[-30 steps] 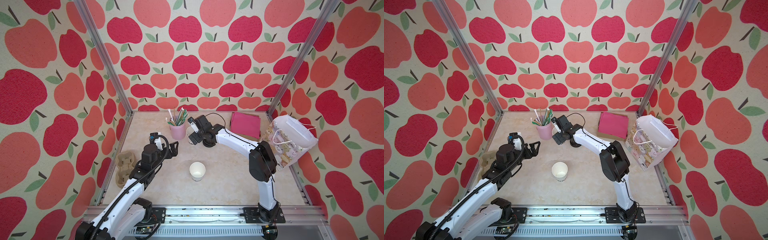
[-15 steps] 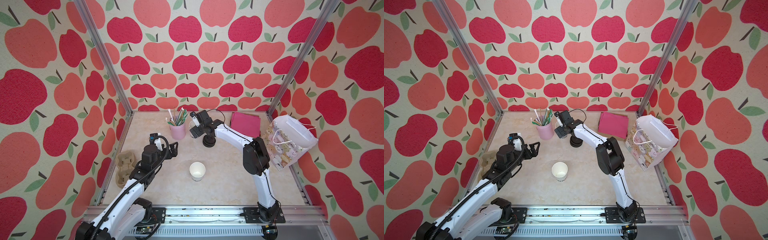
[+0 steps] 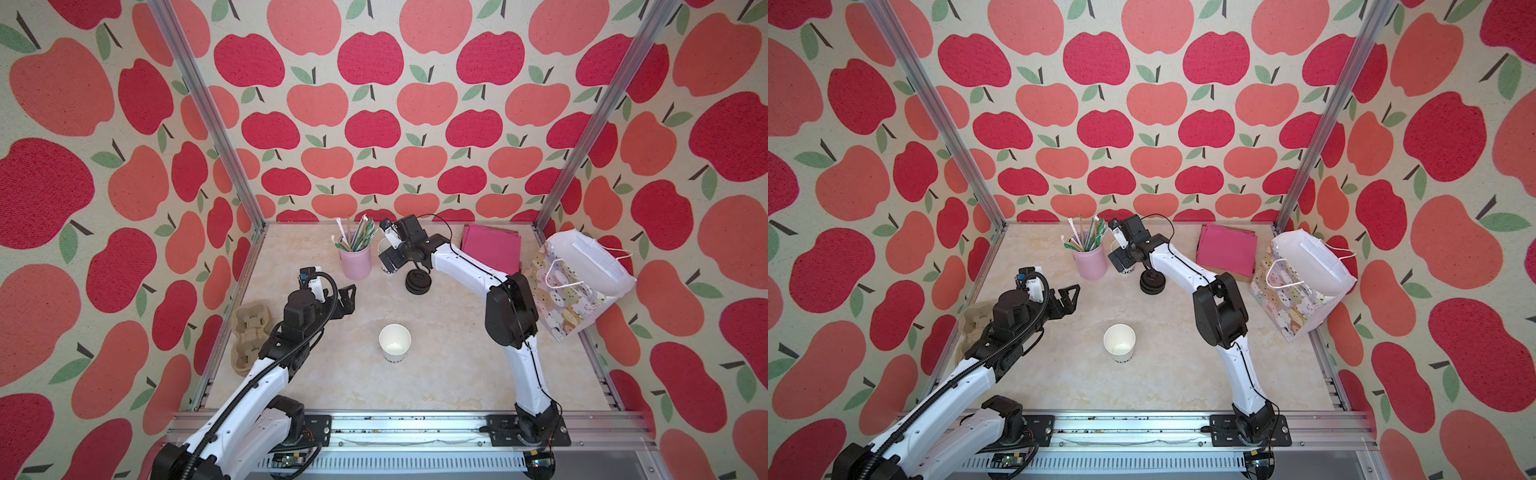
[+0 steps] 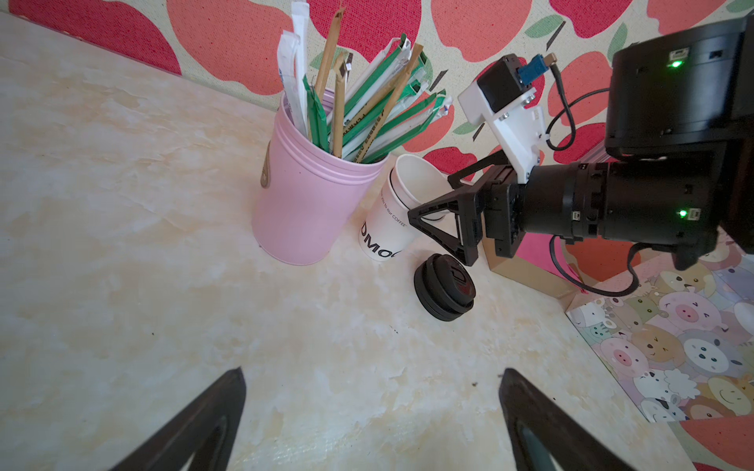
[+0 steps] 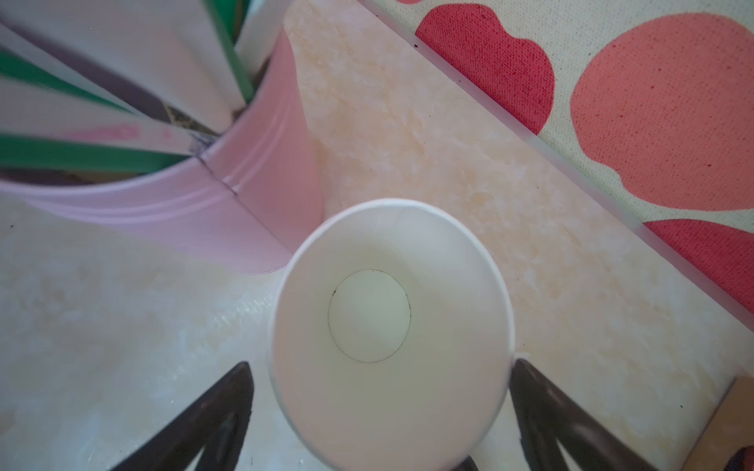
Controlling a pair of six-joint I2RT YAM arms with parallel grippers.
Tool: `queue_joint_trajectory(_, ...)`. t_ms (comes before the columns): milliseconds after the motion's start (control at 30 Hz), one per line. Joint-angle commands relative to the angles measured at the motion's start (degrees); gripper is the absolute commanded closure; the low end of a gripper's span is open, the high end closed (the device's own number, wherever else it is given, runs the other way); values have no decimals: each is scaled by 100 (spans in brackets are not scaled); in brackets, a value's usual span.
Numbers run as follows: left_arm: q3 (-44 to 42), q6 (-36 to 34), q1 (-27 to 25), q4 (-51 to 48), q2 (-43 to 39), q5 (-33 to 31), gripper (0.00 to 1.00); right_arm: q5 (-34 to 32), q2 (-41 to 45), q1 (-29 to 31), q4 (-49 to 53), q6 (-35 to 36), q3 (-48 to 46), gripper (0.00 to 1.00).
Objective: Pack the takeout coffee
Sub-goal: 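Position the right gripper above the black lid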
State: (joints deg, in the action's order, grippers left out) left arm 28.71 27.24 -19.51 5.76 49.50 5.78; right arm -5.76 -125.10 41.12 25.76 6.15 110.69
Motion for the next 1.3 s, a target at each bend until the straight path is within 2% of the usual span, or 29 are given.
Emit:
queue_joint_trajectory(0, -67, -105, 35, 56, -34, -51, 1, 366, 768, 33, -51, 13, -247, 1)
queue_joint_trajectory(333, -67, -120, 44, 118, 71, 2, 1, 341, 2001, -87, -133, 8, -1339, 1)
queue_joint_trajectory(500, -67, -135, 48, 135, 57, 36, 1, -115, 2282, -329, -32, -572, -1716, 1)
queue_joint_trajectory(767, -72, -132, 48, 171, 50, 106, 1, 976, 2413, -1065, -70, -1649, -2195, 1)
queue_joint_trajectory(1033, -33, -119, 48, 202, 92, 151, 1, 1761, 2065, -1512, -11, -2093, -2220, 1)
queue_joint_trajectory(1267, -7, -132, 44, 210, 110, 159, 1, 2061, 1504, -1523, 331, -2192, -1898, 1)
